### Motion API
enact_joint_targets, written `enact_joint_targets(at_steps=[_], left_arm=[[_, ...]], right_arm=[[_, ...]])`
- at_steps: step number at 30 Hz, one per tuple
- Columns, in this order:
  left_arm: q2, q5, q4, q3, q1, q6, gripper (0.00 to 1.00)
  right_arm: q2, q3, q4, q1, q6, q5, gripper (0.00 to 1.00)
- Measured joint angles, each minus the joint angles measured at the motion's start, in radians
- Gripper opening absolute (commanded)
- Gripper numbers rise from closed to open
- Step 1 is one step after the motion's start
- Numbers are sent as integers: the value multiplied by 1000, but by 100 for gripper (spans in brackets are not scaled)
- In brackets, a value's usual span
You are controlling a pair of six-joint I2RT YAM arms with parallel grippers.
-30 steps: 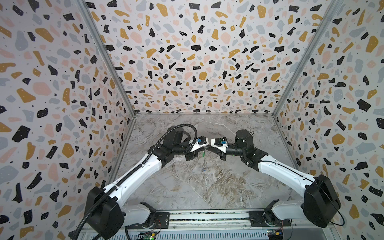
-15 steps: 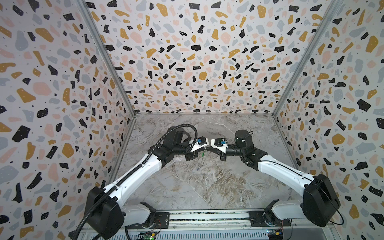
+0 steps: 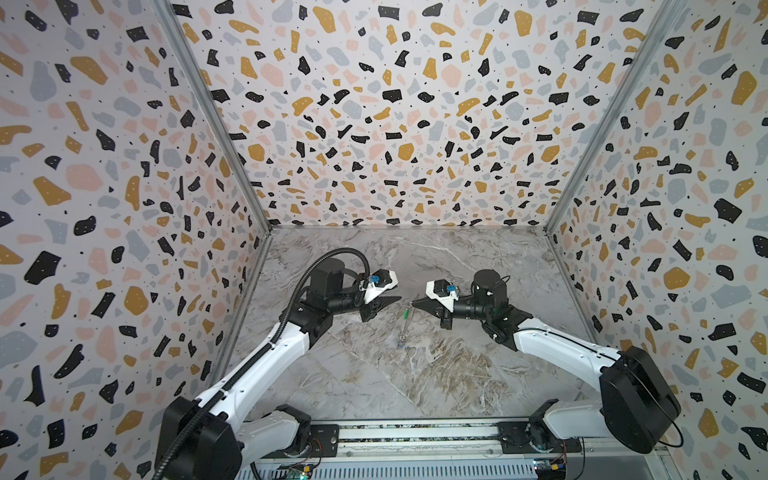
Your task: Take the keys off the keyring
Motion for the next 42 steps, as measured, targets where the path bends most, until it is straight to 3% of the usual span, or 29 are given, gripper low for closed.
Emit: enact_joint_targets(at_steps=[14, 32, 42], left_arm=[[-18, 103, 203, -111, 3, -143, 33], [39, 124, 258, -90, -28, -175, 25], [45, 132, 241, -65, -44, -144, 0]], right_arm=[[14, -87, 392, -16, 230, -41, 0], [41, -86, 447, -18, 275, -66, 0], [42, -85, 447, -18, 275, -66, 0]])
